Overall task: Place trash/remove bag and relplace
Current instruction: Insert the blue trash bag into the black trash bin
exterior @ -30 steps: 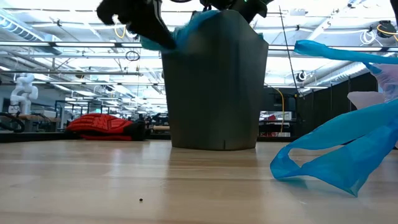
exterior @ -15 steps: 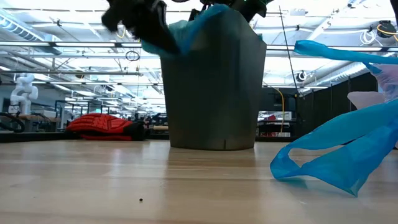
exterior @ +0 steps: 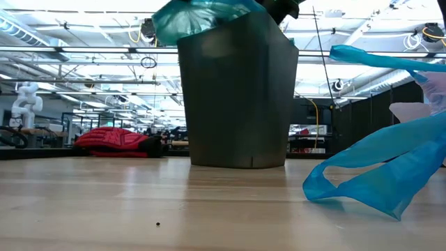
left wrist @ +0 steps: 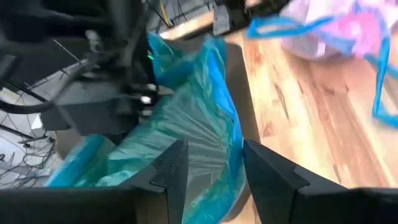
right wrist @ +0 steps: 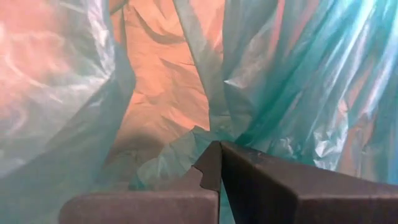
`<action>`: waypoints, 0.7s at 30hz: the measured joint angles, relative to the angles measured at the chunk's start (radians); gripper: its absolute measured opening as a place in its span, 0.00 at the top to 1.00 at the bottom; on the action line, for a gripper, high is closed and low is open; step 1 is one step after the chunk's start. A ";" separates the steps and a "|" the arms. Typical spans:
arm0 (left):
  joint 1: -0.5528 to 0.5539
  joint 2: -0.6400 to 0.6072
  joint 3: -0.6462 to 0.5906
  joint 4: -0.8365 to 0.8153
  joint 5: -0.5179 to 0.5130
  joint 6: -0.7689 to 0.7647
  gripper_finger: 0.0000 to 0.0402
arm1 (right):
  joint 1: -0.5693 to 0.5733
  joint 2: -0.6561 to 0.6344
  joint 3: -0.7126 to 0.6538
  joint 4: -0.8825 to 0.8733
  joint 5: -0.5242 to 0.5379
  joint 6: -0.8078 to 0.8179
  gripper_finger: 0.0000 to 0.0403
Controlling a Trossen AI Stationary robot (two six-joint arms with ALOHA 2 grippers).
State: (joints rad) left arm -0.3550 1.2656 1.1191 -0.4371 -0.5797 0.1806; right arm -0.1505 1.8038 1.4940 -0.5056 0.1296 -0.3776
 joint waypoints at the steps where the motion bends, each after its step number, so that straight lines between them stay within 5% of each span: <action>1: -0.001 -0.010 0.000 0.002 0.000 -0.009 0.62 | 0.000 0.000 0.000 0.000 0.000 0.000 1.00; 21: -0.012 0.114 0.006 0.001 0.136 -0.063 0.62 | 0.000 0.000 0.000 -0.005 0.001 -0.007 1.00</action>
State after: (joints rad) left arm -0.3673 1.3792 1.1248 -0.4359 -0.4435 0.1174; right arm -0.1505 1.8034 1.4940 -0.5108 0.1303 -0.3851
